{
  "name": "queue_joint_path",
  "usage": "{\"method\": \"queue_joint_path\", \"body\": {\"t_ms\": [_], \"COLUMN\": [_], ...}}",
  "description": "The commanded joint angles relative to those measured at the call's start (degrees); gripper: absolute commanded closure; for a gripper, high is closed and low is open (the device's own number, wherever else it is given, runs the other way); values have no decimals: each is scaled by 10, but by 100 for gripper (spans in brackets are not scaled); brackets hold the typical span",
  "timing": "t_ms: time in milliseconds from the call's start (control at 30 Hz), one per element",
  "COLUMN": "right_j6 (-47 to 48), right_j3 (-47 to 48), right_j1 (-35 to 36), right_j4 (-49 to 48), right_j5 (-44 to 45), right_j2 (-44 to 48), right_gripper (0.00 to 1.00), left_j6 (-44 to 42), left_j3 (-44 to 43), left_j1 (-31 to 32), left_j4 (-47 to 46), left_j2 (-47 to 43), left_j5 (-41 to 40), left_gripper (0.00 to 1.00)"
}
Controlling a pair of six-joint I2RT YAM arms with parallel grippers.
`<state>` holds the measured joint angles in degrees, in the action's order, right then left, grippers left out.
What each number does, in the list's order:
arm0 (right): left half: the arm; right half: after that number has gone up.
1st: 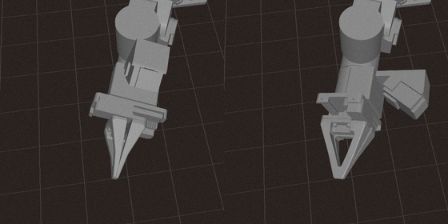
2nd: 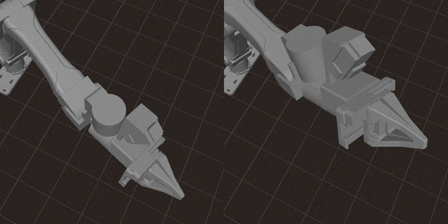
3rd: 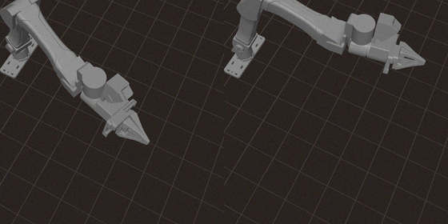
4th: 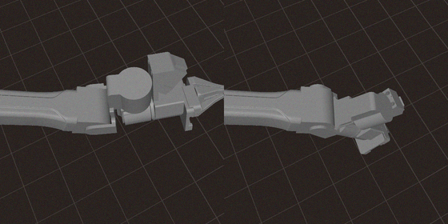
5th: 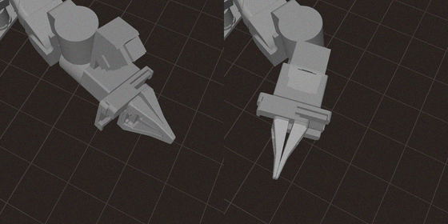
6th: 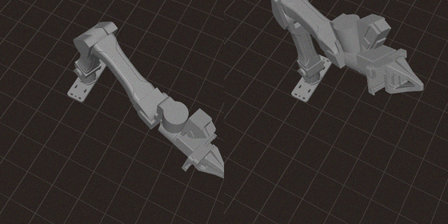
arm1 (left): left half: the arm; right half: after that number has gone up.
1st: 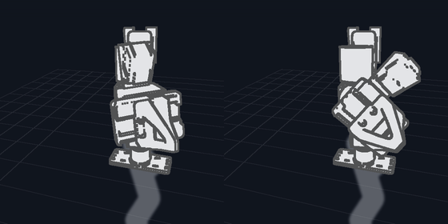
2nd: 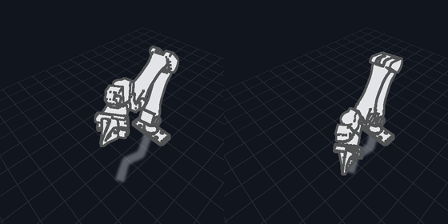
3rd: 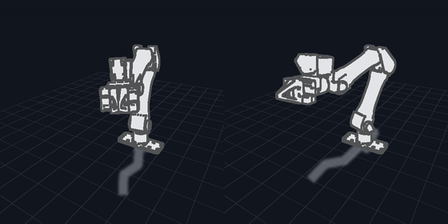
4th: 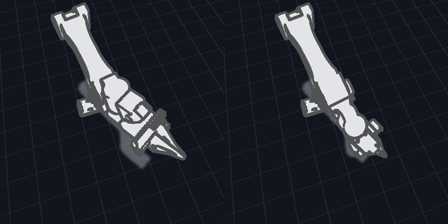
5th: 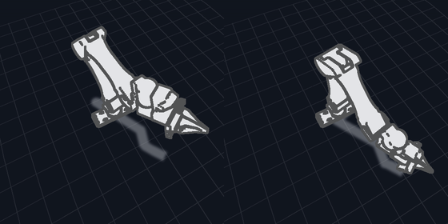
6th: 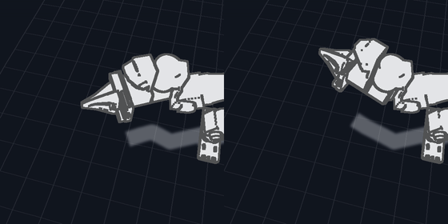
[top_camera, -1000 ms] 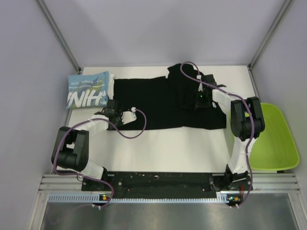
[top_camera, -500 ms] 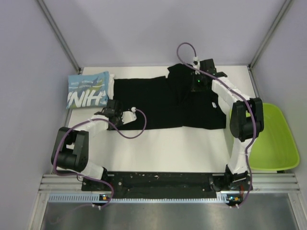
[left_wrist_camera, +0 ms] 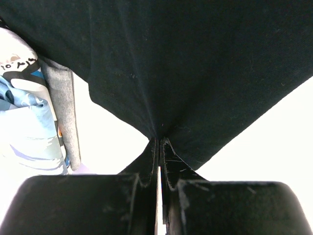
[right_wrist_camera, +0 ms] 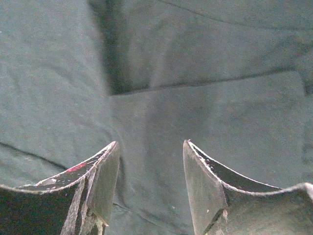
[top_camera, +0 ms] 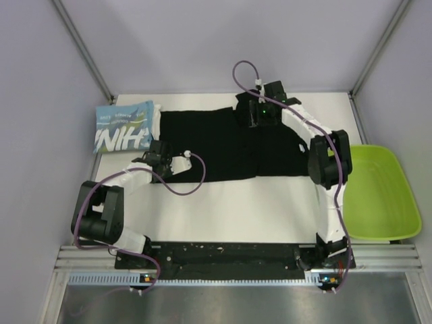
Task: Fold and stack the t-shirts
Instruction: Fold the flattened tshirt in 1/3 of the way
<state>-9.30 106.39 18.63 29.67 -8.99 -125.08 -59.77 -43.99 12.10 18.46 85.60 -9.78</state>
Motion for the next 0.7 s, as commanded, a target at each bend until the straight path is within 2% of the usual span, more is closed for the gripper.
{"method": "queue_joint_path", "body": {"t_ms": [0, 133, 300, 467, 667], "right_j6": [1, -2, -26, -49, -69], "right_j3": [-70, -227, -384, -437, -449], "right_j1": [-3, -24, -74, -93, -104], "right_j4": [14, 18, 37, 31, 11], "right_j5": [128, 236, 283, 322, 268], "right_j2": [122, 262, 345, 332, 282], "right_gripper": [46, 43, 43, 39, 43], "left_j6": [-6, -5, -5, -3, -5], "left_j3": [10, 12, 10, 13, 29], "left_j1": [-4, -4, -4, -4, -5], "left_j4": [-14, -27, -34, -32, -31], "left_j2": [-26, -28, -30, -37, -61], "left_j5": [-17, -31, -44, -38, -37], "left_gripper": [100, 100, 100, 100, 100]}}
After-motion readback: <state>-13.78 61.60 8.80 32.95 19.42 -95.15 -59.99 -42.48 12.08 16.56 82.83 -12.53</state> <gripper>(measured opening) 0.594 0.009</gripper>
